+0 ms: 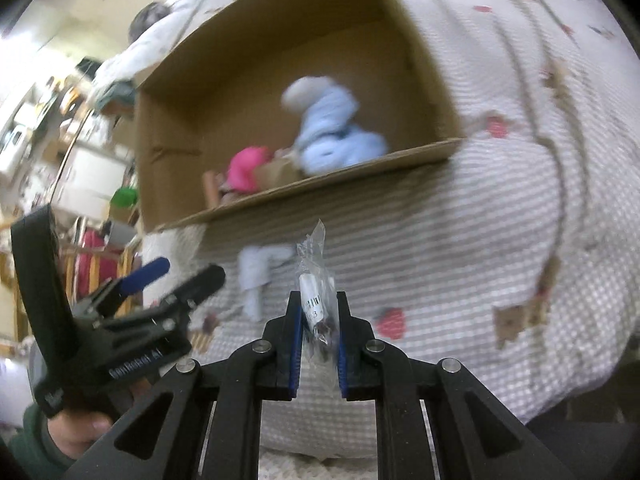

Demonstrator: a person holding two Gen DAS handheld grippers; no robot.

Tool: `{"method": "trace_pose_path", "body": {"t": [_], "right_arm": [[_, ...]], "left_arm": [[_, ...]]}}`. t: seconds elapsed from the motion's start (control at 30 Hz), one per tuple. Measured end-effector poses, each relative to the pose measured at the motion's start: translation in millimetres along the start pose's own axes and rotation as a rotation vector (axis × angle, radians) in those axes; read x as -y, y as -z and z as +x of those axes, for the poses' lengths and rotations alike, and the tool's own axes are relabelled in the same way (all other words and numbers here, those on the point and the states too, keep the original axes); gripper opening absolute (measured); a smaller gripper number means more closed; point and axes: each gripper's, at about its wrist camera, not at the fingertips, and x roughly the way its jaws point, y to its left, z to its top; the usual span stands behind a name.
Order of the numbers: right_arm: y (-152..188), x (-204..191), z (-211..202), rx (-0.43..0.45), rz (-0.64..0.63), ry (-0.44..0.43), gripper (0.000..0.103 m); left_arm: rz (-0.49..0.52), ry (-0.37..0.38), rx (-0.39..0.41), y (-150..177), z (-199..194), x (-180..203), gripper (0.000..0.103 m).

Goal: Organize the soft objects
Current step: 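Grasp the clear plastic bag with the right gripper while the left gripper grasps the white sock, then carry the white sock with the left gripper while the right gripper carries the clear bag over the box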

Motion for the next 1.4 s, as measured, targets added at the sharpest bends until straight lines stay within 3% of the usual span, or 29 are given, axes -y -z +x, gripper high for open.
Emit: {"method": "trace_pose_path", "body": {"t": [0.23,0.3,0.33,0.37,0.8,1.13,1.23,1.4], "right_arm": [[-3,13,-2,0.009,0.038,0.007,0.016],[-3,15,-4,0.009,0.035,0.006,0.016],[-3,16,-5,0.012,0.033,0.007,0.016],[-2,17,-8,0.012,0.030,0.008,0.016],[-1,15,-5,0.014,0.031,0.027,0.016],[5,2,7,-0.018,-0.019,0.054,0.016],[5,-6,6,-0.008,-0.033,0.046,0.016],[2,-22,-20,0.062,-0.064,-0.002,0.016]], "left_arm": [[0.097,-0.002,-0.038,-1,25,20,0.089],[0.093,-0.005,-0.036,-2,29,18,0.072],[0.091,0.000,-0.040,-2,31,18,0.040],[0.089,0.010,-0.059,-2,34,17,0.016],[0.040,0.019,-0.045,7,14,-8,0.016],[-0.001,-0.035,-0.016,34,-16,-49,0.016],[-0.036,-0.046,0.019,37,-32,-62,0.016],[-0.107,-0.053,0.146,27,-80,-78,0.016]]}}
